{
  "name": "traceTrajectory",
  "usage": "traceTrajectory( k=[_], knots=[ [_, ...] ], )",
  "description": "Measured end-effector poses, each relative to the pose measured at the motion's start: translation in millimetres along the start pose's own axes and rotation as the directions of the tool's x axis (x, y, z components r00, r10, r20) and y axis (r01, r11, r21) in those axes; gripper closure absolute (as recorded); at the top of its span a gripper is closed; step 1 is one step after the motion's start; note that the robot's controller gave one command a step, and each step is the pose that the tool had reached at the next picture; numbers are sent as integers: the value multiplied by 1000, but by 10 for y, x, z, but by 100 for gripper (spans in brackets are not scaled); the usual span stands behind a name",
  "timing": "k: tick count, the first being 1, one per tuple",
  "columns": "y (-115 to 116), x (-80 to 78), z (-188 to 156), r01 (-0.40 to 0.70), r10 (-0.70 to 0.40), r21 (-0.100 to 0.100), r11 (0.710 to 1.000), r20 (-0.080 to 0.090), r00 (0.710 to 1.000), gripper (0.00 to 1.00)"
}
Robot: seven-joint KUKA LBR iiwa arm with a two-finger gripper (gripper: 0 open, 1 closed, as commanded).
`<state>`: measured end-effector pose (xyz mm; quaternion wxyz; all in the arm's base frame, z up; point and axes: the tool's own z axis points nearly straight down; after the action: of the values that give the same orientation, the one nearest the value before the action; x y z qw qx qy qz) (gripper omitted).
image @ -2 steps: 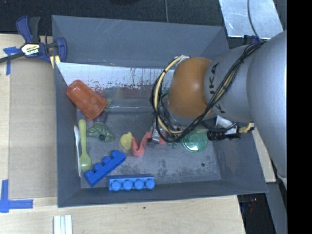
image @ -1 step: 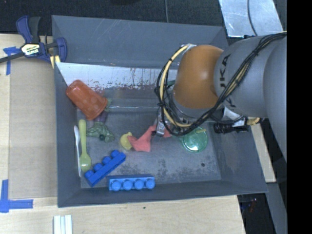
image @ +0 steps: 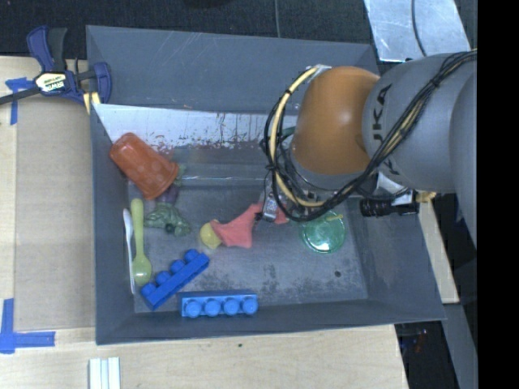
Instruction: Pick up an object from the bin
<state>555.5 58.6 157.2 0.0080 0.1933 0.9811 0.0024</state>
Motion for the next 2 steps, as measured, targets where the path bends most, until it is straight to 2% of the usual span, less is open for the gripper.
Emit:
traceTrajectory(
  k=[1,2],
  knots=[
    [0,-9,-130,1,-1,-1,1000,2,1000,100],
    [-2,-14,-404,2,-2,-1,1000,3,1000,100]
  ],
)
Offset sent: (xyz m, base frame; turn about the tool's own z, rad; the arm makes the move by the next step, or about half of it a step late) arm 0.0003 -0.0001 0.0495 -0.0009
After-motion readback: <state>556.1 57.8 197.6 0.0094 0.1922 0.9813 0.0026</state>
